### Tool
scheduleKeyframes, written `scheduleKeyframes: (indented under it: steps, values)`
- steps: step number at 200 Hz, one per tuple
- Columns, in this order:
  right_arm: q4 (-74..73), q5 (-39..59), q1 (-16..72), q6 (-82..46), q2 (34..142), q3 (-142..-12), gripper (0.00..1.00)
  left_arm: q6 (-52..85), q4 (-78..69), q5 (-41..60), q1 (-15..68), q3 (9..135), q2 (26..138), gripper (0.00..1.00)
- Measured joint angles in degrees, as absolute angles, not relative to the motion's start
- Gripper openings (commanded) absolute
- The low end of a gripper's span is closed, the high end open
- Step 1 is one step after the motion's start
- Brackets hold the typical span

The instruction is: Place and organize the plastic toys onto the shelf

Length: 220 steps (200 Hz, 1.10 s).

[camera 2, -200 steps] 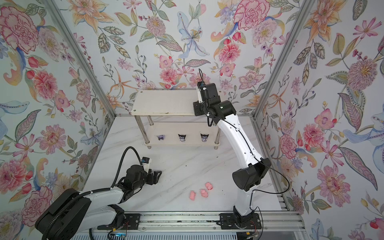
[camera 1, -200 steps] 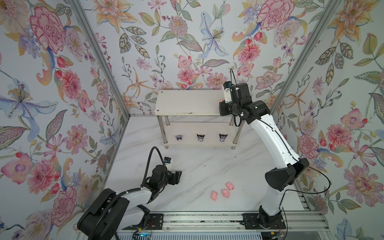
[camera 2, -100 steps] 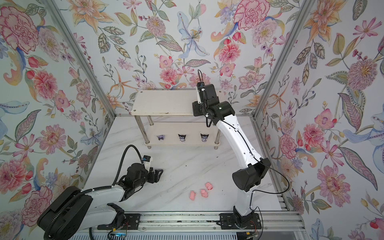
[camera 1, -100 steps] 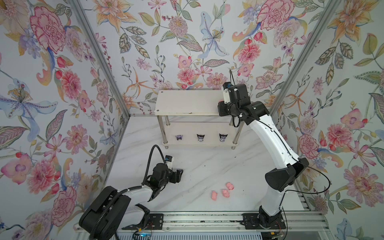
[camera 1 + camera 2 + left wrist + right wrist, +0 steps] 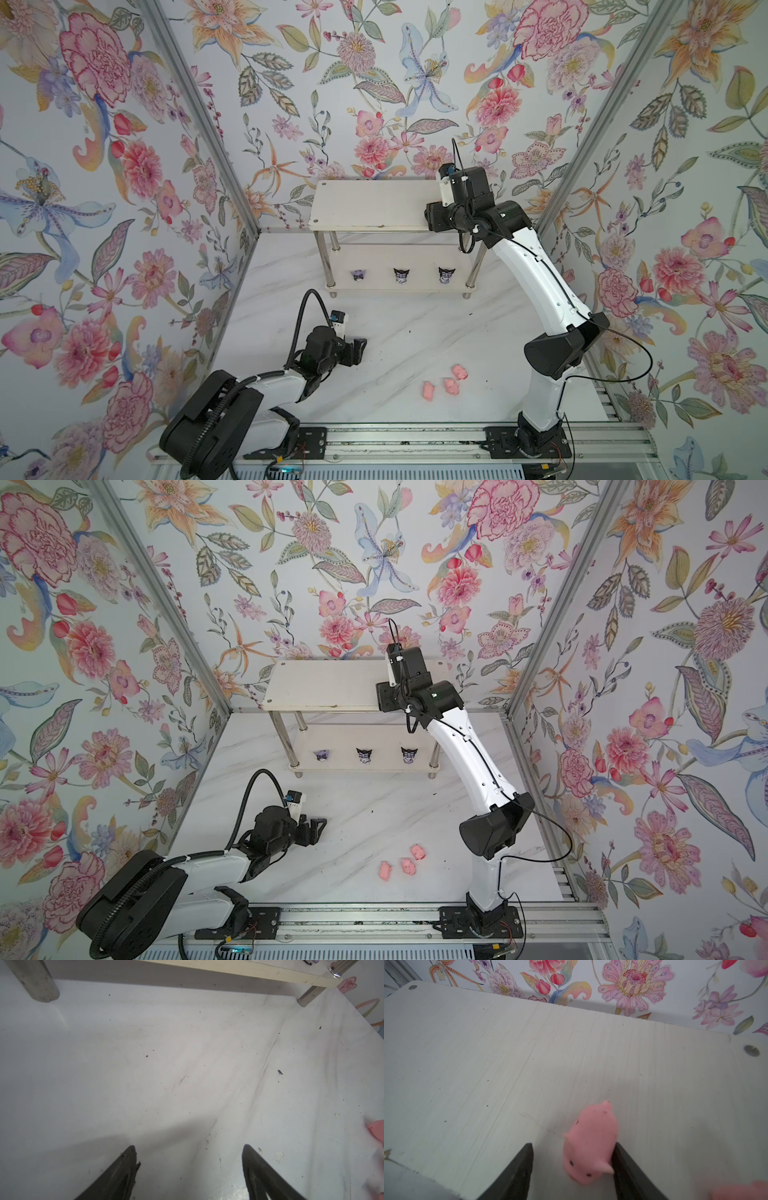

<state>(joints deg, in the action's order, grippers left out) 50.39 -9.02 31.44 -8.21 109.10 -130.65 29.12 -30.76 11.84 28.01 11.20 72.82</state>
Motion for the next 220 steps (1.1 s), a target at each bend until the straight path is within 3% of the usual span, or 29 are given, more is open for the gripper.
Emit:
scheduleKeyframes:
  steps: [78,127,177,220]
  values:
    - [51.5,-10.1,31.9,-8.1,109.1,-131.2,0.67,29.1,-31.0,12.1,28.0,11.3,73.2,0.82]
    - [51.4,-11.7,31.8,-6.8,111.4,-133.8,0.59,29.1,-30.9,12.0,28.0,11.3,72.6,0.83]
    - [50.3,-12.3,31.5,-5.7,114.0,-136.3,0.4,29.3,-30.9,12.0,28.0,11.3,72.5,0.87]
    - [49.6,-12.7,31.5,-5.6,114.3,-136.5,0.45,29.3,-31.0,12.1,28.0,11.3,72.5,0.85]
